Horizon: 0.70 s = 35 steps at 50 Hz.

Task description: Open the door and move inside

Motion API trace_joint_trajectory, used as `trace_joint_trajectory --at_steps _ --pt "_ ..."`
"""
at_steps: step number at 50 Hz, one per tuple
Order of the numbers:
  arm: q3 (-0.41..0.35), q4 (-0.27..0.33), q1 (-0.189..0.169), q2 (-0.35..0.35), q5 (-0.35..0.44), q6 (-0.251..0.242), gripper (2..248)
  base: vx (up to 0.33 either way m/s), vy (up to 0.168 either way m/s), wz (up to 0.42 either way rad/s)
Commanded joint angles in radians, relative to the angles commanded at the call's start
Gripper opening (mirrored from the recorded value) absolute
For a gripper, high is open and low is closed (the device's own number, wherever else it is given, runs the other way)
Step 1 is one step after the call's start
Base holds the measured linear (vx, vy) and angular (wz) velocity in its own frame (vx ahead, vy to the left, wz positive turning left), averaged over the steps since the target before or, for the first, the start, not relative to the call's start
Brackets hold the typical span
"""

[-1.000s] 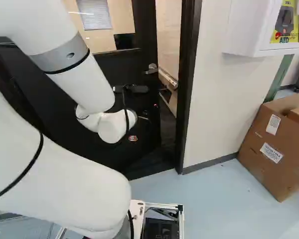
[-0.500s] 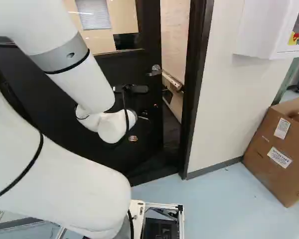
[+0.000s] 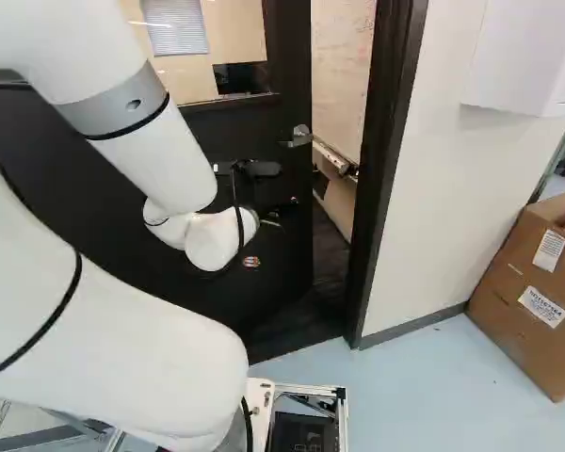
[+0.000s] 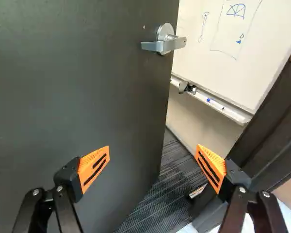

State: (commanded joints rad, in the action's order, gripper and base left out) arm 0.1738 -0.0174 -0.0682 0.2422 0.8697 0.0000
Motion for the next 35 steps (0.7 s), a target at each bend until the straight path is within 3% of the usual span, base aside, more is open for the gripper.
trace_joint_trajectory --at_steps 35 --pt "0.0 0.0 0.0 0.0 0.0 0.0 247 0.047 0.031 -0.008"
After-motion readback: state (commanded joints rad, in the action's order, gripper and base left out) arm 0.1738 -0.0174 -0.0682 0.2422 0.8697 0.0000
